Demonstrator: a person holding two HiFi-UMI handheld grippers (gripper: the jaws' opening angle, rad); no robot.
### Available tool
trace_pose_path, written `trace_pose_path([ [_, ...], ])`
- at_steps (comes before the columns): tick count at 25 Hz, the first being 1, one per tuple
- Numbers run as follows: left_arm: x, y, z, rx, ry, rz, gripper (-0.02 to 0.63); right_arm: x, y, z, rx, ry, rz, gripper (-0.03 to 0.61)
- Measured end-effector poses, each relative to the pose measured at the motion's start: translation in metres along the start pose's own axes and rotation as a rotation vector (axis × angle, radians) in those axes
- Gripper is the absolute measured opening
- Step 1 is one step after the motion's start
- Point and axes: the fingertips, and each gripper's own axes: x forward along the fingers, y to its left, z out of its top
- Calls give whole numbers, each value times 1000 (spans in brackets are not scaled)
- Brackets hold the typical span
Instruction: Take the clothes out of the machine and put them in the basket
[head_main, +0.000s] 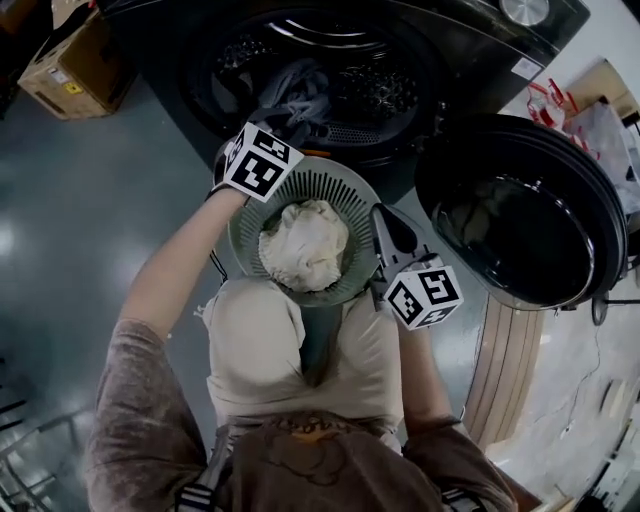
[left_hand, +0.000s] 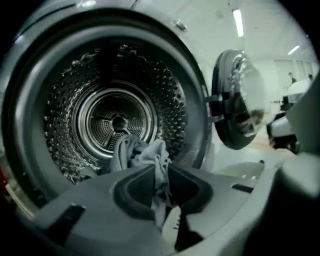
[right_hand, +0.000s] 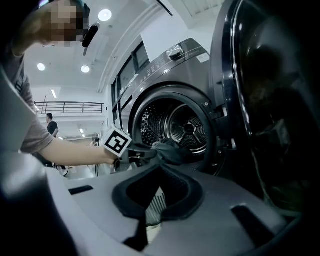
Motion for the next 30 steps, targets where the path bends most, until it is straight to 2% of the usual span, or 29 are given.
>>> trace_pose_path([
  [8, -76, -91, 2, 1, -27, -164, 69, -6, 5, -1, -8, 0, 36, -2],
  [13, -114, -130, 7, -57, -24, -266, 69, -9, 7, 2, -6, -7, 42, -2],
  [17, -132, -145, 9, -32, -19, -295, 69, -10, 10, 1, -7, -7, 51, -2],
  [20, -136, -146, 7, -43, -11, -302, 79, -9, 13, 0, -7, -8, 56, -2],
  [22, -138, -146, 5, -55, -12, -309, 128, -7, 15, 0, -9, -8, 60, -2],
  [26, -145, -140, 18, -92, -66, -306, 285, -5, 19, -3, -11, -4, 63, -2],
  [30, -117, -107, 15, -83, -60, -249, 325, -3, 25, -3, -13, -4, 62, -2],
])
